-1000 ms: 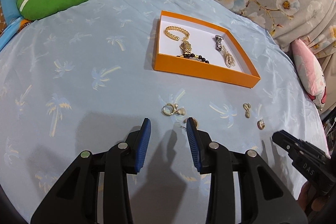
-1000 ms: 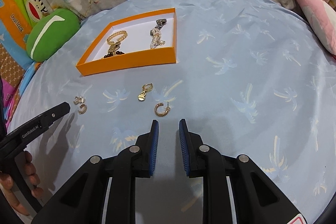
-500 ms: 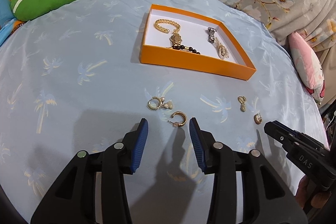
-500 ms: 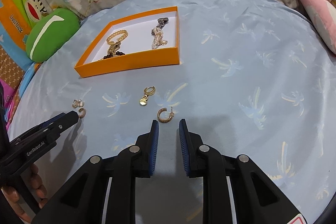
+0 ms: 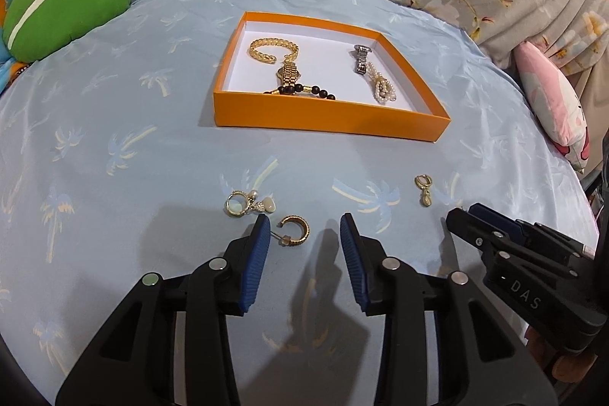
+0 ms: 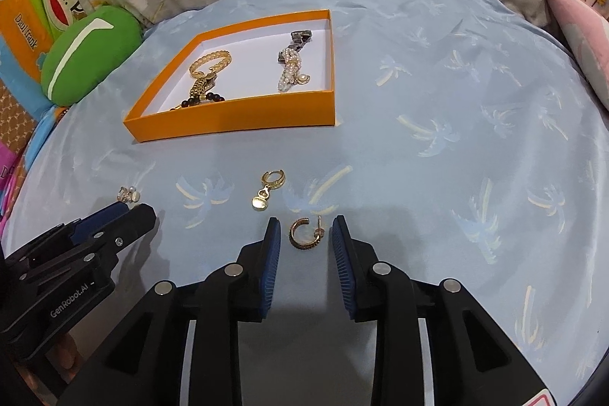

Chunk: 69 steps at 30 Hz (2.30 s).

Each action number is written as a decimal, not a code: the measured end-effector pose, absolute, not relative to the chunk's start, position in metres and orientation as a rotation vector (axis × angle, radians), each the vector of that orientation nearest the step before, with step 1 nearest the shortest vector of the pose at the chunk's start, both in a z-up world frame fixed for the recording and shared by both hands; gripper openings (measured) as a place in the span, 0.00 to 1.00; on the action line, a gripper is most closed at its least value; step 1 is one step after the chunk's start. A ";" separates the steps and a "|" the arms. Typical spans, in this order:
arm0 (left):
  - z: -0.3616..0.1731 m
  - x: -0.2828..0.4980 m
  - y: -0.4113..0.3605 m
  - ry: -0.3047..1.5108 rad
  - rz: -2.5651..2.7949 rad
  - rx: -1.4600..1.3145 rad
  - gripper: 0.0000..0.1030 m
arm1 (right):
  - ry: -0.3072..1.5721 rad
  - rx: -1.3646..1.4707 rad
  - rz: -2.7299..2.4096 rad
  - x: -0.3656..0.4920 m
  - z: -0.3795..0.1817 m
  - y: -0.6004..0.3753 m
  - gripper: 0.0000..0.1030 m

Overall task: Organize jewelry
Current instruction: 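Grasp the gold hoop earring with the left tool, then carry the hoop earring into the orange box and open the left tool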

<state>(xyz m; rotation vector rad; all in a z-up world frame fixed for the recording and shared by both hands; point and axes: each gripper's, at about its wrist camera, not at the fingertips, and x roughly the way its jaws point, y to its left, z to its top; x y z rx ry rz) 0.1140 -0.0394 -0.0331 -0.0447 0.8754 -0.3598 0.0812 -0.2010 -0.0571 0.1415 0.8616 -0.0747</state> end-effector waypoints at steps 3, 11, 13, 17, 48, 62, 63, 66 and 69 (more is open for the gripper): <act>-0.034 0.115 -0.038 0.874 -0.360 -0.047 0.23 | 0.857 0.093 -0.098 0.082 -0.057 -0.196 0.21; -0.035 0.114 -0.037 0.878 -0.377 -0.049 0.05 | 0.856 0.100 -0.093 0.081 -0.056 -0.196 0.17; -0.034 0.113 -0.038 0.880 -0.384 -0.047 0.04 | 0.856 0.104 -0.092 0.080 -0.056 -0.197 0.17; -0.032 0.109 -0.037 0.886 -0.404 -0.067 0.05 | 0.852 0.119 -0.092 0.076 -0.055 -0.200 0.17; -0.015 0.096 -0.044 0.826 -0.416 -0.030 0.16 | 0.816 0.174 -0.074 0.065 -0.039 -0.209 0.17; 0.054 0.156 -0.037 0.662 -0.378 -0.032 0.16 | 0.693 0.159 -0.035 0.122 0.022 -0.216 0.17; 0.058 0.164 -0.039 0.652 -0.374 -0.031 0.16 | 0.688 0.159 -0.033 0.130 0.024 -0.216 0.17; 0.065 0.188 -0.044 0.634 -0.372 -0.028 0.16 | 0.685 0.160 -0.023 0.157 0.029 -0.216 0.17; 0.065 0.215 -0.051 0.633 -0.373 -0.029 0.16 | 0.696 0.159 -0.007 0.187 0.028 -0.213 0.17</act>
